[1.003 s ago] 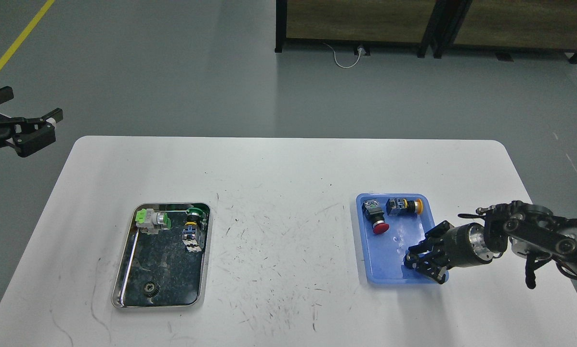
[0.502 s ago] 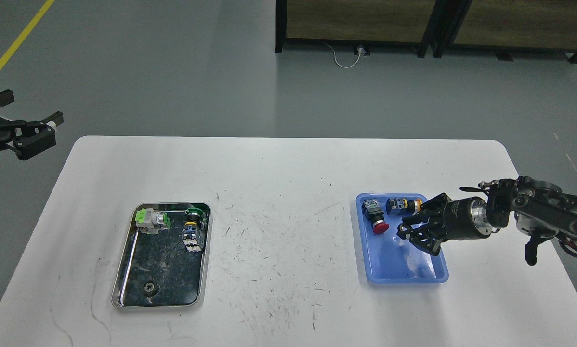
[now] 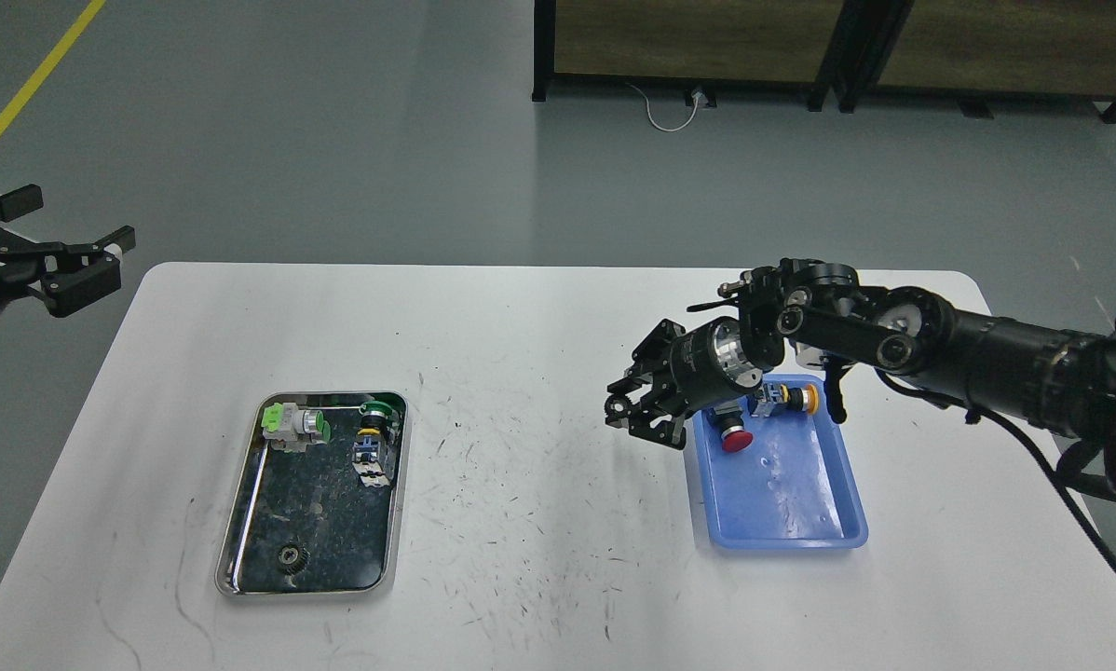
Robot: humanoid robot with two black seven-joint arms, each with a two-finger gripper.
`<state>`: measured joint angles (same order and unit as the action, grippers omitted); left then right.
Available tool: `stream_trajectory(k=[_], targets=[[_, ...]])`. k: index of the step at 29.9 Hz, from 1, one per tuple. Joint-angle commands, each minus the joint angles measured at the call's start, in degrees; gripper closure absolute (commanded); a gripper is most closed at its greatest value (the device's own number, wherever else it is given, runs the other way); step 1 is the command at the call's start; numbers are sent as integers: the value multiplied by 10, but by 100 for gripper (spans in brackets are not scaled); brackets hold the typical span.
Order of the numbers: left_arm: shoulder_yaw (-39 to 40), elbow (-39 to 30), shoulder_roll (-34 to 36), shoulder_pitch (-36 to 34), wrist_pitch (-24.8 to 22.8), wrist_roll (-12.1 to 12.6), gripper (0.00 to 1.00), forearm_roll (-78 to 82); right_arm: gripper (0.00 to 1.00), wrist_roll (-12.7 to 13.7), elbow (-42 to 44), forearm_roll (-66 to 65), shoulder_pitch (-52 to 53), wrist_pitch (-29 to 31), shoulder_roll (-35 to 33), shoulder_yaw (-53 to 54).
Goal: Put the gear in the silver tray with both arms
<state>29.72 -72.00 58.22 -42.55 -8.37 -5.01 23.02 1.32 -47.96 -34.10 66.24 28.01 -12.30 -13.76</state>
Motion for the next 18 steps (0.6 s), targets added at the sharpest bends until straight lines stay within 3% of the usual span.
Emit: stream_trajectory(k=[1, 8, 11, 14, 18], targets=[[0, 0, 0, 1, 1, 1, 3, 0, 79, 0, 36, 3, 2, 0, 71, -25], [-12, 0, -1, -2, 1, 2, 3, -1, 76, 0, 67, 11, 0, 0, 123, -43], [-12, 0, 0, -1, 1, 2, 3, 0, 62, -1, 72, 11, -3, 0, 123, -43], [-12, 0, -1, -1, 1, 2, 3, 0, 37, -3, 78, 12, -5, 0, 123, -43], [-12, 0, 0, -1, 0, 2, 2, 0, 28, -7, 81, 15, -6, 0, 123, -41]])
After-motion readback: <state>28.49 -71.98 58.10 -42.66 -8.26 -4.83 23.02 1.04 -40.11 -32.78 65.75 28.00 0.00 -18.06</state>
